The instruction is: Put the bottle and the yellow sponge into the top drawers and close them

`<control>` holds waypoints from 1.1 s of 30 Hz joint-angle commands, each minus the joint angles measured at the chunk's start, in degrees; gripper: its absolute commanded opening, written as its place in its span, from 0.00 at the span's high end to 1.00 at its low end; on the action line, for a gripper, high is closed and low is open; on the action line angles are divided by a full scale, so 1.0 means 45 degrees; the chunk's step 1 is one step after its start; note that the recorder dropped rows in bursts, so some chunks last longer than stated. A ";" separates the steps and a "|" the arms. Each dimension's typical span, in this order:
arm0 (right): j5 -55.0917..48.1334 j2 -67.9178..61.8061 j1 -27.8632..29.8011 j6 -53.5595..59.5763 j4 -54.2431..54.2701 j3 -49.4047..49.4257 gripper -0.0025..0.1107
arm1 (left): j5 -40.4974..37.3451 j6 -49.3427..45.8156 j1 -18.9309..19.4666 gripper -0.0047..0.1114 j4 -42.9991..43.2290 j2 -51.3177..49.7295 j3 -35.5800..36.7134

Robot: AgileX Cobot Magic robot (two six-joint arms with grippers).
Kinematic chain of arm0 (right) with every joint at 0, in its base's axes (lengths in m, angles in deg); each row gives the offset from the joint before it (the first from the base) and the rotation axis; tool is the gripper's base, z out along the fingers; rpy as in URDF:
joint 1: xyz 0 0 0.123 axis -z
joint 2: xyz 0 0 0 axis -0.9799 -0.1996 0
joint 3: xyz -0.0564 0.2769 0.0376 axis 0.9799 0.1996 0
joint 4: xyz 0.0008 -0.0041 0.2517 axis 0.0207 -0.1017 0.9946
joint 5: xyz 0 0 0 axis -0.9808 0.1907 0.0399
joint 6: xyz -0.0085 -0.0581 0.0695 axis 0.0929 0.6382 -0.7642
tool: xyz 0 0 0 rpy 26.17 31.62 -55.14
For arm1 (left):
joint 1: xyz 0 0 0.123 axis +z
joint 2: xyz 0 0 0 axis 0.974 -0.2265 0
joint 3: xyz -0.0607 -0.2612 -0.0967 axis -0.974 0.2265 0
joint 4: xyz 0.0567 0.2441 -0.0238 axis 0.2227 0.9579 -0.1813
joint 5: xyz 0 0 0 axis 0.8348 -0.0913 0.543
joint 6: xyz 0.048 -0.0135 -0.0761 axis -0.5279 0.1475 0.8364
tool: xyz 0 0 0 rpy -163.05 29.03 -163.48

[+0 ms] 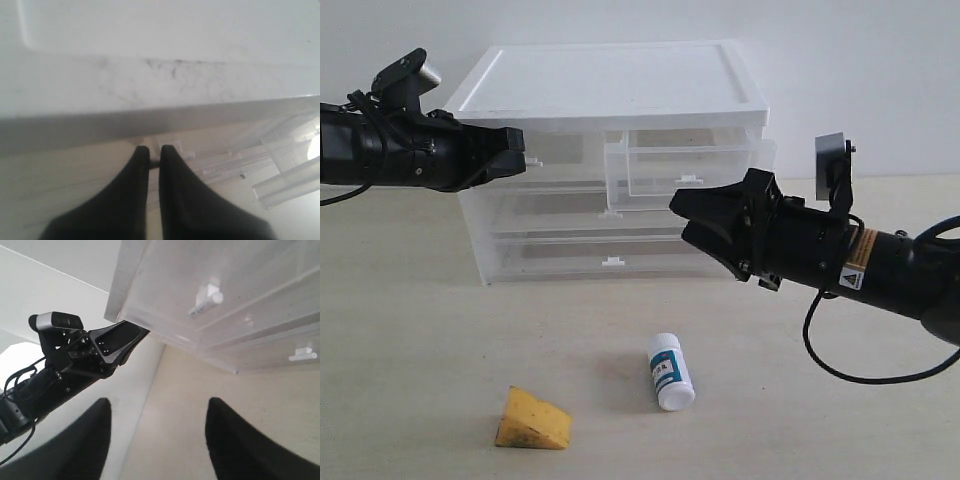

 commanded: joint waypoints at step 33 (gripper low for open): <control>-0.1919 0.0080 0.0008 -0.2120 0.1313 -0.1327 0.55 | -0.0129 -0.0016 -0.0091 0.93 -0.0462 -0.0404 -0.0263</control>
